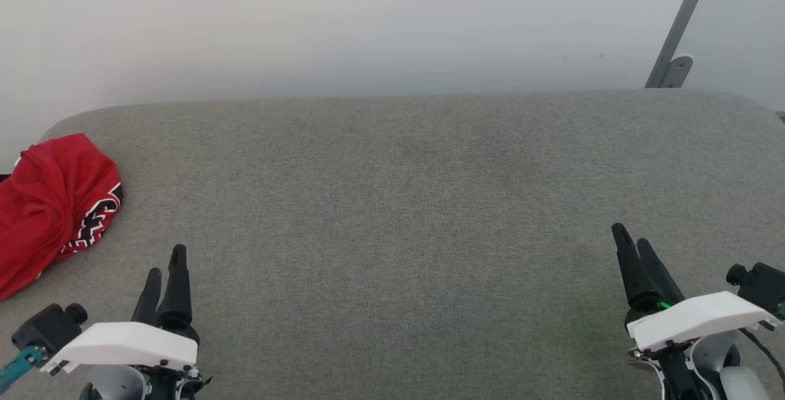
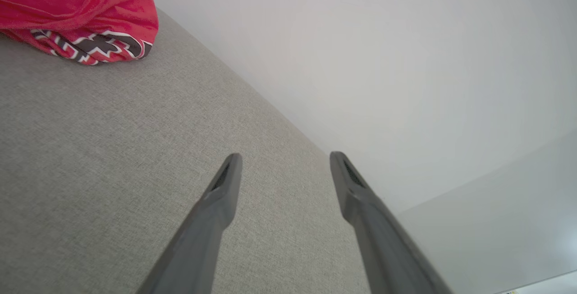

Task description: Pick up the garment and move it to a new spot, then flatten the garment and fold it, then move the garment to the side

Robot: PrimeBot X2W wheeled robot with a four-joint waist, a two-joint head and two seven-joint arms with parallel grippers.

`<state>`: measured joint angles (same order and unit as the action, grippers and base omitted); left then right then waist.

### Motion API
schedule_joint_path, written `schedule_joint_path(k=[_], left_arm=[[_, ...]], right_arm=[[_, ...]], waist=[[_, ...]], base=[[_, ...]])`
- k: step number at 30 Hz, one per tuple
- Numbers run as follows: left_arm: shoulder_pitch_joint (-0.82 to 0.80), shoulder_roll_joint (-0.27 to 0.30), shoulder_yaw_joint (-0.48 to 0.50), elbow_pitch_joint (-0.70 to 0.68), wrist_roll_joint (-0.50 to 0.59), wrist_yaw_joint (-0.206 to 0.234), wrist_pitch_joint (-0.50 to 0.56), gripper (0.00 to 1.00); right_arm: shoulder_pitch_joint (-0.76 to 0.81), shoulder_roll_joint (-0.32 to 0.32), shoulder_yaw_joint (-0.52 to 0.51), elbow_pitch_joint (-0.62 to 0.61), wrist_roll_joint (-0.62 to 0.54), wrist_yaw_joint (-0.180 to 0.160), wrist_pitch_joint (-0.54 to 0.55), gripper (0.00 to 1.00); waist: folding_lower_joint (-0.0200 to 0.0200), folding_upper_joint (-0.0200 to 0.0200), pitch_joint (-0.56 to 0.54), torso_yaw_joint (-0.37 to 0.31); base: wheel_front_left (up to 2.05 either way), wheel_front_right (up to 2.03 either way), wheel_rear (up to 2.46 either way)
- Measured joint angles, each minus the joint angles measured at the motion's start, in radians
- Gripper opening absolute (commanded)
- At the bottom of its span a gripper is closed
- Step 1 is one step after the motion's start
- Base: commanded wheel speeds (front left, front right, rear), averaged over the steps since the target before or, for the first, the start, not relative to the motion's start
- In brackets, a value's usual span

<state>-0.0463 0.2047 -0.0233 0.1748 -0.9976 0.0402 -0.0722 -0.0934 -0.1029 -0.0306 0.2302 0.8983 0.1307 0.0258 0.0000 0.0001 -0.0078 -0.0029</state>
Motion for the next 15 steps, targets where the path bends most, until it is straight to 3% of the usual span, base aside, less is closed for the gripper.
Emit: schedule_joint_path(k=[15], left_arm=[[0.016,0.033,-0.021,-0.024,0.142,0.019,-0.043,1.00]], right_arm=[[-0.002,-0.013,0.010,-0.027,-0.151,0.000,-0.017,1.00]], waist=[[0.0000,0.0000,-0.002,-0.001]], base=[[0.00,0.00,0.00]])
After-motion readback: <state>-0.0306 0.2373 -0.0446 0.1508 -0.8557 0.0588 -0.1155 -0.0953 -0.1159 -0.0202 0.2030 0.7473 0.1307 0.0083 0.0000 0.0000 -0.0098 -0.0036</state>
